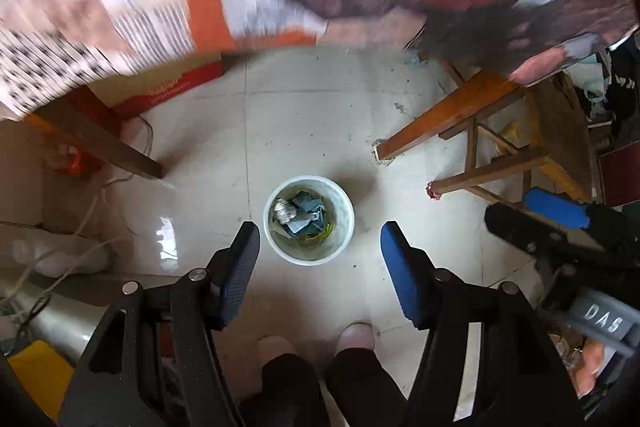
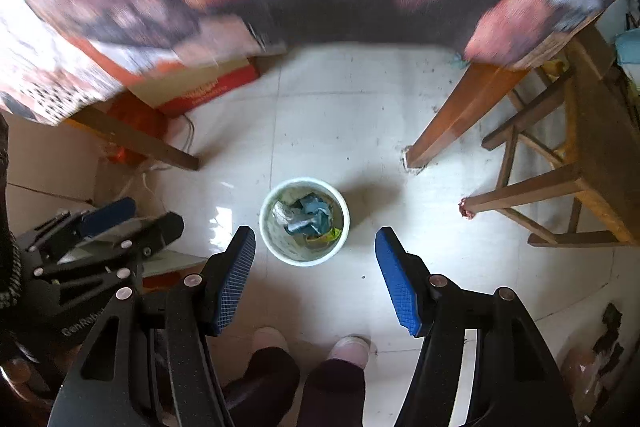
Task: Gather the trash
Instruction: 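Move both tools back up to the table toward the green jar and white vial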
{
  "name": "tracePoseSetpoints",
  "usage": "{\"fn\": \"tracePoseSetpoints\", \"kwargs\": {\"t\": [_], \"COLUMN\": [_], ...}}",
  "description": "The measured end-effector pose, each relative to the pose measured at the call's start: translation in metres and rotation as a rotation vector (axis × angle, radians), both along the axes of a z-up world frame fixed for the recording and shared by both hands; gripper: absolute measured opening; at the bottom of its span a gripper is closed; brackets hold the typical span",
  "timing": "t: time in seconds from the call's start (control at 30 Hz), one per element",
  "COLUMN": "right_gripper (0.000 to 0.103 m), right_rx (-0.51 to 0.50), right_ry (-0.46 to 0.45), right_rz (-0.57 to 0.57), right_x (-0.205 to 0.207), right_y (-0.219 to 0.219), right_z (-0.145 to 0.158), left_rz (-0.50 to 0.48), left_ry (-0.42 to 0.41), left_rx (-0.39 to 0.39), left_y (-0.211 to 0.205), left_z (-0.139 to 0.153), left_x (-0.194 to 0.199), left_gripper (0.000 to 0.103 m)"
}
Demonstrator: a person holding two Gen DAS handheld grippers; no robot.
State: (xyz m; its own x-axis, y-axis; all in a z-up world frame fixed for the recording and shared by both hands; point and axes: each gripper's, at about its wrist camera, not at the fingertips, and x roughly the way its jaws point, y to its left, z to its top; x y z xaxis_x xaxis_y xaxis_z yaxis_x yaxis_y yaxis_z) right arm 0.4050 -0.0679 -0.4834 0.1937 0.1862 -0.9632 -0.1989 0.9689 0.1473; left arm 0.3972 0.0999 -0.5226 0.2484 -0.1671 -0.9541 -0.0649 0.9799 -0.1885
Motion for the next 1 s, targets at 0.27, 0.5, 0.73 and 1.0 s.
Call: {"fn": "tracePoseSetpoints", "kwargs": {"t": [0.27,0.5,0.73,1.0], "right_gripper": [0.059,0.059,0.061,0.063], "right_rx": [0.021,0.035,0.083,0.066], "right_ry": [-0.108,-0.230,-0.376,-0.580], "right_rz": [-0.009,-0.014,-0.054,-0.070], "right_x": [-0.013,-0.037,-0.069,-0.103], "right_y": [0.004,0.012,0.016,0.024], "right_z": [0.111,0.212,0.307,0.392], "left_rz": [0.015,0.019,0.009,-0.002], "left_ry": [-0.102,-0.236,-0.391,-0.581], "left_rx": [0.000,0.004,0.023,0.055], "left_y": [0.012,0.022,0.028,0.046], "left_z": [0.116,0.228,0.329,0.416], "left_x": [-0.017,-0.040,-0.075,-0.108], "left_gripper": [0.062,0.062,0.062,0.072]}}
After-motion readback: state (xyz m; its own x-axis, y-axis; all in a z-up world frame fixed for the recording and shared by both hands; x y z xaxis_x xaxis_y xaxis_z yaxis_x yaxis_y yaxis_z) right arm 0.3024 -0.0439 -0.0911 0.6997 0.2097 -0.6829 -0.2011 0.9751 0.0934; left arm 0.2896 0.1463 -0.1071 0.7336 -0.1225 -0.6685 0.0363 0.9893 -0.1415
